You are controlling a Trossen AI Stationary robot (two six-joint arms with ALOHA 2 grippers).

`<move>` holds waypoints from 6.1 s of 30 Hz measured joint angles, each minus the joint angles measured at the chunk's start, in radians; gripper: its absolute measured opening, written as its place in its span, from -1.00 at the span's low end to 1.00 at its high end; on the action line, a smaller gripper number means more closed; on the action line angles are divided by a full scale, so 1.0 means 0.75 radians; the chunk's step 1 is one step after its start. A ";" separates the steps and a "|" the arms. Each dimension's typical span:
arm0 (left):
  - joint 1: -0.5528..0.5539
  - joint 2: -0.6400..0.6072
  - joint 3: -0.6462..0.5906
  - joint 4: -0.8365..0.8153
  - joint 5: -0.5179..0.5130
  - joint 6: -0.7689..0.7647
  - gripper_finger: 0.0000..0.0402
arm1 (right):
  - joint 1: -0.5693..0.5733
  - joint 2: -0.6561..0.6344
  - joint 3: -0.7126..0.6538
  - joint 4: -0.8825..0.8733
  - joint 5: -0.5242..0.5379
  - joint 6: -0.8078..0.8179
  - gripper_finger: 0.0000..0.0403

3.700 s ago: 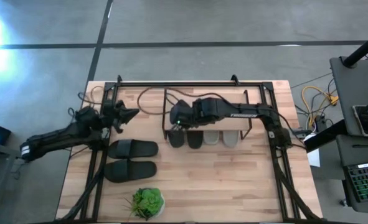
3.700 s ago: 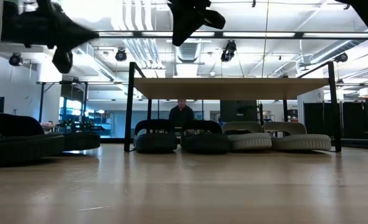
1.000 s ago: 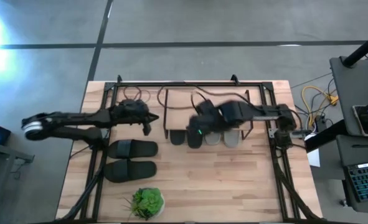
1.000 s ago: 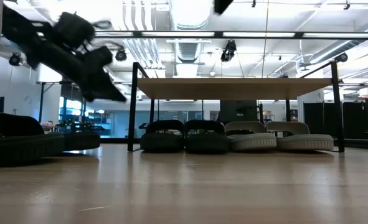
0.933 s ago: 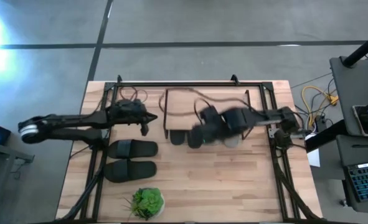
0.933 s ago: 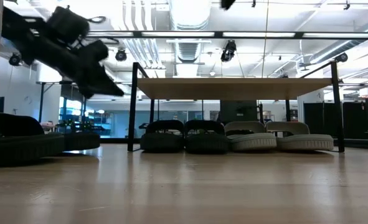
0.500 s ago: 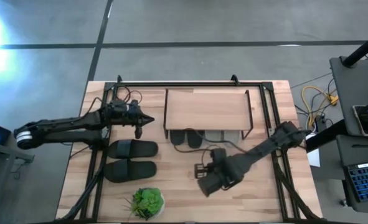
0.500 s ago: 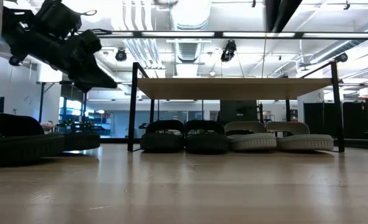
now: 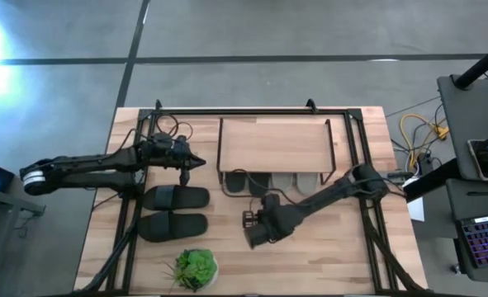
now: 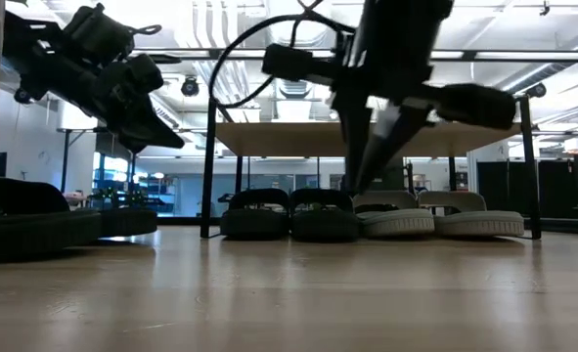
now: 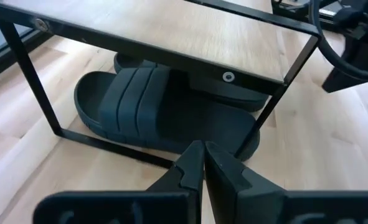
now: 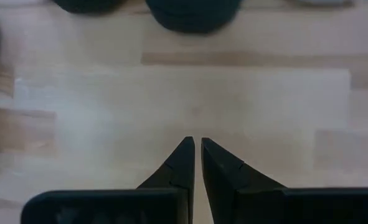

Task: Pick and place slides into the shelf
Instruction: Adjust the black slippers under the shelf, then put the black slipper on the shelf

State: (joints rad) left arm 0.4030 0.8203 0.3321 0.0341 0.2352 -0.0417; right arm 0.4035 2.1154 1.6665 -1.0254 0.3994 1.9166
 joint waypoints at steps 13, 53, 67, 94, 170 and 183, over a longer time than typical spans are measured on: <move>0.001 -0.013 0.000 0.003 0.000 -0.001 -1.00 | -0.101 0.107 -0.006 0.130 0.050 -0.277 -0.89; -0.004 -0.019 0.000 -0.073 0.043 -0.006 -1.00 | 0.011 0.050 0.020 0.270 0.050 -0.383 -0.89; -0.078 -0.087 0.606 -0.894 -0.130 -0.356 -1.00 | 0.042 -0.016 0.140 0.262 0.065 -0.394 -0.89; -0.457 -0.779 0.898 -1.352 -0.427 -1.044 -1.00 | -0.394 -0.036 0.122 1.082 -0.362 -1.060 -0.02; -1.078 -0.246 1.198 -1.850 -1.223 -1.320 -1.00 | -0.362 0.618 0.922 1.097 -0.441 -0.686 -0.01; -1.078 -0.209 1.191 -1.858 -1.190 -1.179 -1.00 | -0.341 0.665 0.913 1.132 -0.319 -0.610 -0.01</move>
State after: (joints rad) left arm -0.4053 0.6639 1.2255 -1.3594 -0.6572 -0.9257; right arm 0.1475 2.6143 2.3512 -0.1761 0.1604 1.4587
